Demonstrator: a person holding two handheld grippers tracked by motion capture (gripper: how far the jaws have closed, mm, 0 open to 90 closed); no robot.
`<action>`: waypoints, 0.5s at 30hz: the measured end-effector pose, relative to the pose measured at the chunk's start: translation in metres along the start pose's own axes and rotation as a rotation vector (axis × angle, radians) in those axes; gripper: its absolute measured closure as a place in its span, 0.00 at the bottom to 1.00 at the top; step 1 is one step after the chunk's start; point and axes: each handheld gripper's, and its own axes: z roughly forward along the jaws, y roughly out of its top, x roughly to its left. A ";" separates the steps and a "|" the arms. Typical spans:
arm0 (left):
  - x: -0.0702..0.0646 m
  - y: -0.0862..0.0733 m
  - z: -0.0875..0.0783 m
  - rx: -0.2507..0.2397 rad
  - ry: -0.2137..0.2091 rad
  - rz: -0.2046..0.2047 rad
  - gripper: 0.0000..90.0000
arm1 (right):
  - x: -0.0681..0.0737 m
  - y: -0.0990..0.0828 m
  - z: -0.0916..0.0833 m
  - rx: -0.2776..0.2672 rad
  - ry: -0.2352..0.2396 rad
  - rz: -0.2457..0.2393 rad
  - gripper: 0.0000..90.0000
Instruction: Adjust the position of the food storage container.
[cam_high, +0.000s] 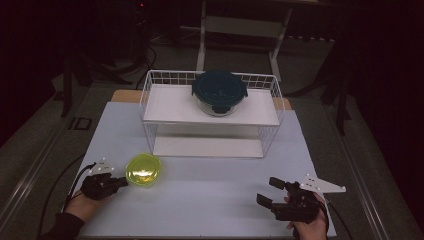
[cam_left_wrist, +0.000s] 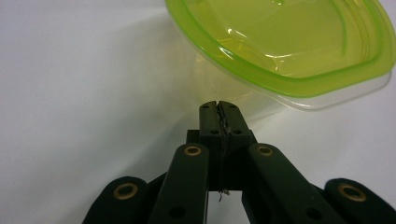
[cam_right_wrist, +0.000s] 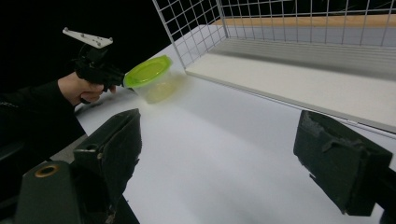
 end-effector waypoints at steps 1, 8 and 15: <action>-0.001 0.000 0.000 0.002 -0.007 0.002 0.98 | 0.000 0.000 0.000 0.000 0.001 0.001 0.16; -0.002 0.004 0.004 0.008 -0.014 0.007 0.99 | 0.000 0.000 0.001 0.001 0.005 0.004 0.16; 0.003 0.010 0.007 -0.007 -0.007 -0.005 0.99 | -0.001 0.000 0.000 0.000 0.003 0.007 0.16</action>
